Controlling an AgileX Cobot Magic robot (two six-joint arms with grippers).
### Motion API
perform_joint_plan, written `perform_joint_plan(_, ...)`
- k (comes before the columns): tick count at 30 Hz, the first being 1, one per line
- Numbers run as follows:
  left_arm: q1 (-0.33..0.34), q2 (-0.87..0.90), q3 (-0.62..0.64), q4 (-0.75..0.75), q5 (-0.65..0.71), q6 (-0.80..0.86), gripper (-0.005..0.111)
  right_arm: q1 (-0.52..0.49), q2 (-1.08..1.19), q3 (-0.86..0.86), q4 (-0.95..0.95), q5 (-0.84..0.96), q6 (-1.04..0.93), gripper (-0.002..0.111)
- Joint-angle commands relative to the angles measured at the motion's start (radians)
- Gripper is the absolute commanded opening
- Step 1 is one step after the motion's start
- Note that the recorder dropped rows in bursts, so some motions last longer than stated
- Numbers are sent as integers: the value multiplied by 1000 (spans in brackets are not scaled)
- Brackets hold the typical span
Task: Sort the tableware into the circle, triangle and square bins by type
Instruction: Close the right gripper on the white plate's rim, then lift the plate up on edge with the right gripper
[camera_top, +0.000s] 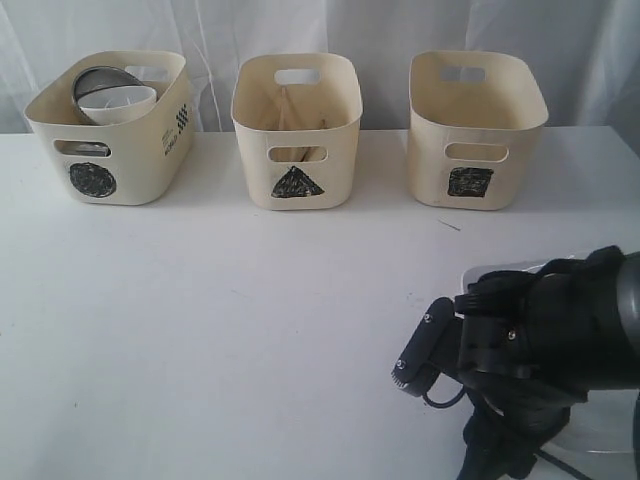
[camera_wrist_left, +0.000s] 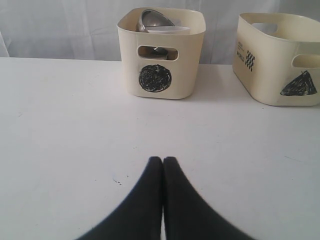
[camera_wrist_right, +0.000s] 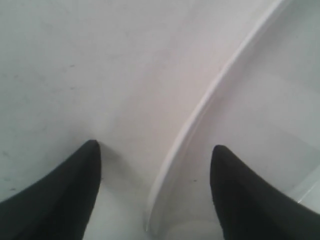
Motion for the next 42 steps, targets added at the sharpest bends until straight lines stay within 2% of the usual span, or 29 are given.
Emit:
perform_joint_plan(1, 3, -4, 3, -4, 2, 0, 0, 2, 33, 4, -28, -14, 40, 60)
perform_joint_plan(13, 3, -4, 3, -4, 2, 0, 0, 2, 74, 4, -44, -14, 91, 48)
perform_joint_plan(20, 3, -4, 3, -4, 2, 0, 0, 2, 74, 4, -44, -39, 123, 24)
perform_joint_plan(26, 3, -4, 3, -4, 2, 0, 0, 2, 74, 4, -42, -76, 149, 14)
perform_joint_plan(29, 3, -4, 3, -4, 2, 0, 0, 2, 55, 4, -39, -96, 159, 2)
perform_joint_plan(32, 3, -4, 3, -4, 2, 0, 0, 2, -34, 4, -38, -150, 195, 0)
perform_joint_plan(36, 3, -4, 3, -4, 2, 0, 0, 2, -260, 4, -26, -220, 219, 0)
perform_joint_plan(42, 3, -4, 3, -4, 2, 0, 0, 2, -531, 4, -24, -154, 204, 0)
